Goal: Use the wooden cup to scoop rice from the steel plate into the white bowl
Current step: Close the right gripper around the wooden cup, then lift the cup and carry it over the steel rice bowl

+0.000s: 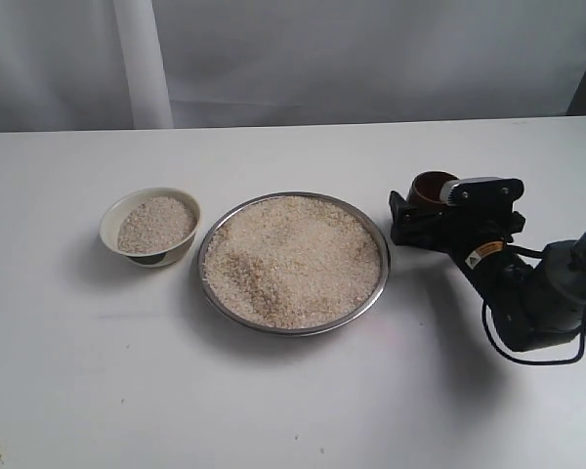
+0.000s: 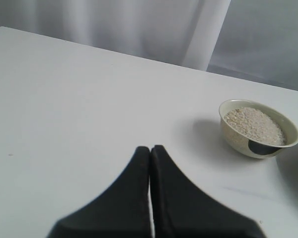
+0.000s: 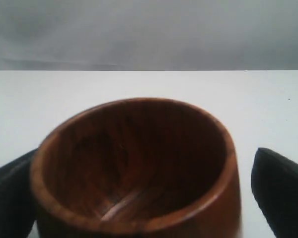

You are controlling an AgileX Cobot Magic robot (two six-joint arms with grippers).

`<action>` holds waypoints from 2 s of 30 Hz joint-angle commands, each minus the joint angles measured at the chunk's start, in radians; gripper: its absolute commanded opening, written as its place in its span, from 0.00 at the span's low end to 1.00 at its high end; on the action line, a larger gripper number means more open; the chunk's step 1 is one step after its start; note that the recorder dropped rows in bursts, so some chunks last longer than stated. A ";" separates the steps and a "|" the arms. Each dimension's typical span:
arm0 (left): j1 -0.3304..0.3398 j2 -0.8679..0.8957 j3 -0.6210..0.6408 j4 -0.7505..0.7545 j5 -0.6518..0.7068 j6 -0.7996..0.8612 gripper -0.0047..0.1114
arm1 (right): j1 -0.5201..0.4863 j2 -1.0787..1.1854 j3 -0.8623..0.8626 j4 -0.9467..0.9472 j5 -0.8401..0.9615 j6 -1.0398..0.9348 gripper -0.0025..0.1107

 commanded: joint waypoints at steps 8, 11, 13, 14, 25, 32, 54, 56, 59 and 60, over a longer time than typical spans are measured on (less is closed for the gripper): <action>-0.006 0.000 -0.001 -0.005 -0.005 -0.006 0.04 | -0.006 0.048 -0.062 0.015 0.010 -0.026 0.95; -0.006 0.000 -0.001 -0.005 -0.005 -0.006 0.04 | -0.006 0.050 -0.062 0.019 0.010 -0.026 0.95; -0.006 0.000 -0.001 -0.005 -0.005 -0.006 0.04 | -0.006 0.050 -0.062 0.019 0.010 -0.026 0.93; -0.006 0.000 -0.001 -0.005 -0.005 -0.006 0.04 | -0.006 0.050 -0.062 0.019 0.010 -0.026 0.92; -0.006 0.000 -0.001 -0.005 -0.005 -0.006 0.04 | -0.006 0.050 -0.062 0.019 0.012 -0.028 0.79; -0.006 0.000 -0.001 -0.005 -0.005 -0.006 0.04 | -0.006 0.050 -0.062 0.019 0.050 -0.040 0.40; -0.006 0.000 -0.001 -0.005 -0.005 -0.006 0.04 | -0.006 -0.371 -0.050 -0.149 0.663 -0.217 0.02; -0.006 0.000 -0.001 -0.005 -0.005 -0.006 0.04 | -0.006 -0.457 -0.050 -0.150 0.758 -0.250 0.02; -0.006 0.000 -0.001 -0.005 -0.005 -0.006 0.04 | 0.007 -0.579 -0.050 -0.150 0.895 -0.338 0.02; -0.006 0.000 -0.001 -0.005 -0.005 -0.006 0.04 | 0.016 -0.609 -0.050 -0.150 0.926 -0.378 0.02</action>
